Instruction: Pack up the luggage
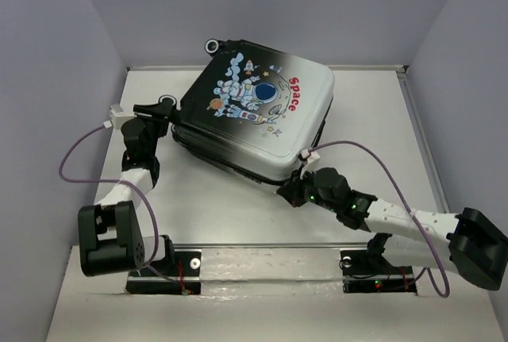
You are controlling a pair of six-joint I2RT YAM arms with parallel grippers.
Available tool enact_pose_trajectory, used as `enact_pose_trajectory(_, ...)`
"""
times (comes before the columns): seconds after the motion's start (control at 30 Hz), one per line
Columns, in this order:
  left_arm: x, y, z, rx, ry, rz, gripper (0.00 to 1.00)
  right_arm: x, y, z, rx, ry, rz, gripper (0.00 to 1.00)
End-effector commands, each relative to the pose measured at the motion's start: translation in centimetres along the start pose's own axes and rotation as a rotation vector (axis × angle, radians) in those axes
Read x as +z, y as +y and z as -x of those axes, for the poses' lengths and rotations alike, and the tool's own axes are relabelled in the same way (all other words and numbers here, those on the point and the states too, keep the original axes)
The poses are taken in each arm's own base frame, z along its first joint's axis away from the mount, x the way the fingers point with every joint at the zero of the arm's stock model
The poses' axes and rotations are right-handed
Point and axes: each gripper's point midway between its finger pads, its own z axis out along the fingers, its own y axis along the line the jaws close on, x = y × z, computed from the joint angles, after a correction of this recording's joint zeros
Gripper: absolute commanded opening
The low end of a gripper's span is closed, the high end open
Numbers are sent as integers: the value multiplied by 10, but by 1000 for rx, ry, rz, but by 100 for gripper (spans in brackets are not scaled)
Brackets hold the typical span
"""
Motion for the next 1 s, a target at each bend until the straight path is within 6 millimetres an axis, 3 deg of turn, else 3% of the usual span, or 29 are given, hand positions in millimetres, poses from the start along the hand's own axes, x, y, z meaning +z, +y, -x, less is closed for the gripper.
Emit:
enact_pose_trajectory(0.0, -56, 18, -72, 166, 242, -54, 6, -23, -14, 123, -16, -317, -63, 7)
enact_pose_trajectory(0.03, -67, 3, -73, 186, 230, -102, 6, -27, -22, 119, -25, -302, -93, 7)
enact_pose_trajectory(0.13, -93, 2, -110, 248, 283, -104, 6, -29, -20, 98, -2, -237, -63, 7)
enact_pose_trajectory(0.17, -102, -9, -115, 252, 282, -142, 6, -26, -17, 90, 24, -218, -34, 7)
enact_pose_trajectory(0.2, -108, -3, -120, 256, 286, -128, 6, -21, -10, 76, 44, -180, 14, 7)
enact_pose_trajectory(0.23, -118, -11, -132, 249, 312, -163, 6, -11, -2, 48, 73, -123, 44, 7)
enact_pose_trajectory(0.3, -127, -6, -142, 240, 328, -160, 6, -1, -1, 31, 83, -115, 1, 7)
enact_pose_trajectory(0.33, -130, -8, -146, 237, 336, -169, 6, 5, 10, 31, 93, -129, 28, 7)
enact_pose_trajectory(0.37, -137, -12, -155, 239, 365, -188, 6, 14, 29, 12, 76, -79, 59, 7)
enact_pose_trajectory(0.43, -140, -18, -158, 226, 376, -203, 6, 27, 48, 7, 25, -79, 50, 7)
enact_pose_trajectory(0.47, -140, -23, -158, 225, 375, -216, 6, 39, 77, -5, -21, -40, 80, 7)
enact_pose_trajectory(0.57, -137, -26, -151, 245, 336, -207, 6, 56, 83, -14, -98, -7, 5, 7)
enact_pose_trajectory(0.6, -136, -30, -148, 250, 327, -211, 6, 54, 82, -15, -90, -5, 7, 7)
enact_pose_trajectory(0.67, -135, -27, -144, 270, 313, -188, 6, 44, 76, -12, -76, -24, -3, 7)
enact_pose_trajectory(0.7, -132, -30, -136, 283, 284, -187, 6, 30, 64, -11, -72, -25, -40, 7)
enact_pose_trajectory(0.73, -131, -32, -133, 289, 274, -185, 6, 23, 63, -2, -48, -61, -46, 7)
enact_pose_trajectory(0.8, -130, -42, -125, 287, 254, -204, 6, 4, 40, -8, -46, -47, -120, 8)
enact_pose_trajectory(0.83, -129, -46, -122, 288, 243, -211, 6, -12, 17, -5, -7, -62, -176, 10)
enact_pose_trajectory(0.9, -128, -56, -117, 289, 229, -225, 6, -26, -8, 0, 48, -84, -220, 12)
enact_pose_trajectory(0.93, -128, -58, -117, 290, 230, -229, 6, -32, -16, -2, 92, -77, -215, 17)
enact_pose_trajectory(0.97, -126, -59, -118, 292, 236, -227, 6, -46, -43, 4, 140, -105, -273, 25)
